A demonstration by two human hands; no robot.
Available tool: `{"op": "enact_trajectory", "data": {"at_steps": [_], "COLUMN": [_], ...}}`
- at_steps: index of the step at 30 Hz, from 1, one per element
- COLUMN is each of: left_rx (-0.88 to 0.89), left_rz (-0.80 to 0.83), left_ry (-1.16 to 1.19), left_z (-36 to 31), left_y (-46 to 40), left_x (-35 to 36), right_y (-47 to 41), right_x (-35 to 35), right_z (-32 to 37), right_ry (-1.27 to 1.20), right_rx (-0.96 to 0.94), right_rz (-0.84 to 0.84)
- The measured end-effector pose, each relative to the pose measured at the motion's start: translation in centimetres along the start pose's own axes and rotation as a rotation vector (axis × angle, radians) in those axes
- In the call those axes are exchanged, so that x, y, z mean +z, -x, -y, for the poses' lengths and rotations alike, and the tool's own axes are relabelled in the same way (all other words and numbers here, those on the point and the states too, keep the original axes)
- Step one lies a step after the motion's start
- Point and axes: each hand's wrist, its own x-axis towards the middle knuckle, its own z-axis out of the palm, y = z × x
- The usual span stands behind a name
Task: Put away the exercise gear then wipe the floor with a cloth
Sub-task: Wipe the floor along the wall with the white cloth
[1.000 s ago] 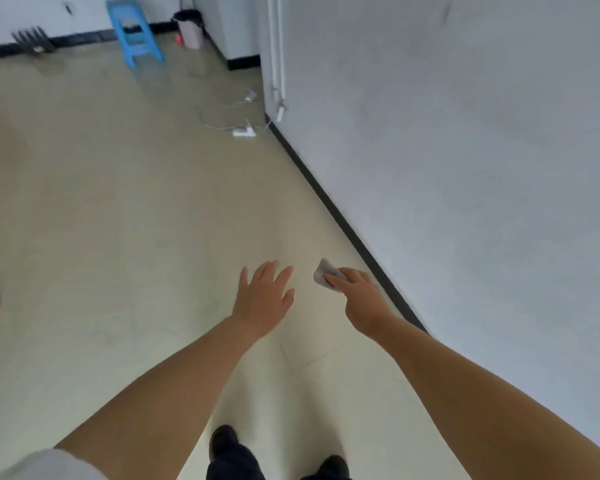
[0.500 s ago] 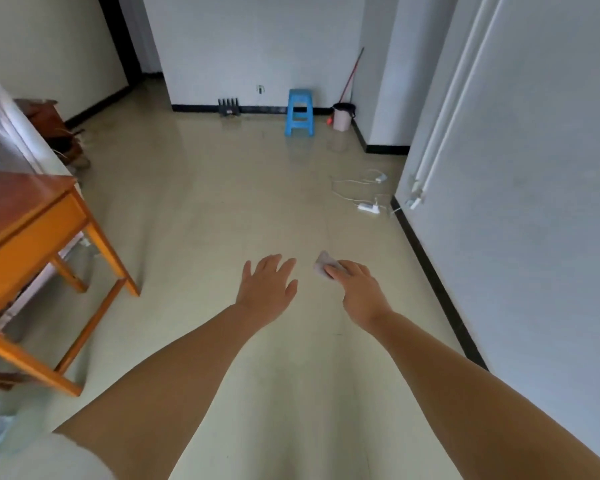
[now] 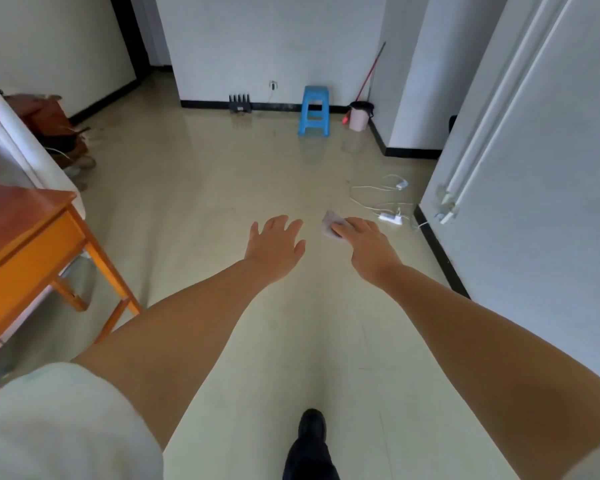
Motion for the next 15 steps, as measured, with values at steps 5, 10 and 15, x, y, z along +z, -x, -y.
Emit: {"op": "enact_trajectory", "data": {"at_steps": [5,10,15], "left_rx": [-0.041,-0.092,-0.139], "left_rz": [-0.017,-0.019,-0.017], "left_ry": [0.007,0.043,0.085], "left_z": [2.9,6.2,10.5], "left_y": [-13.3,-24.8,-36.0], "left_x": [0.1,-0.1,1.5], "right_y": [-13.0,-25.5,-36.6], "right_x": [0.5,0.8,3.0], "right_z": [-4.3,-7.9,-11.1], "right_ry": [0.030,0.035,0.086], "right_rx": [-0.055,-0.071,-0.125], "right_rz": [0.004,0.020,0.084]}}
